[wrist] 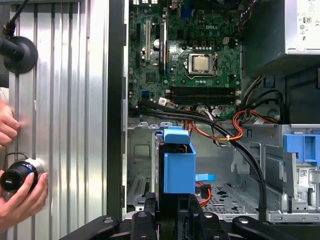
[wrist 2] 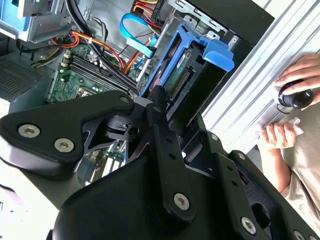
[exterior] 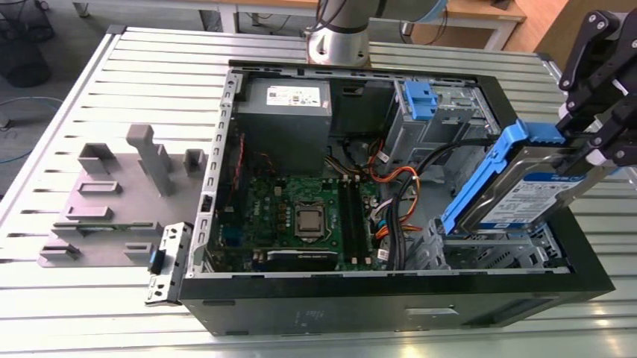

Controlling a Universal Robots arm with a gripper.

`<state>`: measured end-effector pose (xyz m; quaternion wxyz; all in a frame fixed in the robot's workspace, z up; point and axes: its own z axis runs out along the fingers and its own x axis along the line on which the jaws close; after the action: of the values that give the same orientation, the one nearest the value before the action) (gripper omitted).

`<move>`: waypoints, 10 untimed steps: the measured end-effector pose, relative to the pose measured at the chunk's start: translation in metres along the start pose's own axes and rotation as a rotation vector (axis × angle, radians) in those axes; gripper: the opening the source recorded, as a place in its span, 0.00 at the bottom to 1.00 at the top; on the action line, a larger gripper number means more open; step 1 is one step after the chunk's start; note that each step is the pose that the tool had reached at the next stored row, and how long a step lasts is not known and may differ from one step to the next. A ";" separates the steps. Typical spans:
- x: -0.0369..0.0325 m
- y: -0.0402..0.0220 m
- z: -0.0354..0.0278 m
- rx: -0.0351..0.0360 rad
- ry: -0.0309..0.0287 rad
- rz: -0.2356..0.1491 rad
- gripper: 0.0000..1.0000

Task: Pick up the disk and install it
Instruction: 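Pick up the disk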

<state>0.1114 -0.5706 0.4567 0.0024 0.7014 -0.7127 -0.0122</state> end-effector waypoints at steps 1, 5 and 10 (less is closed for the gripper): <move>0.0000 0.0000 0.0001 0.0000 0.0000 0.000 0.35; 0.0000 0.0000 0.0010 0.0000 -0.0001 0.000 0.35; -0.0001 -0.0001 0.0028 0.0000 -0.0001 0.000 0.35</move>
<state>0.1114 -0.5705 0.4540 0.0024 0.7014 -0.7127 -0.0123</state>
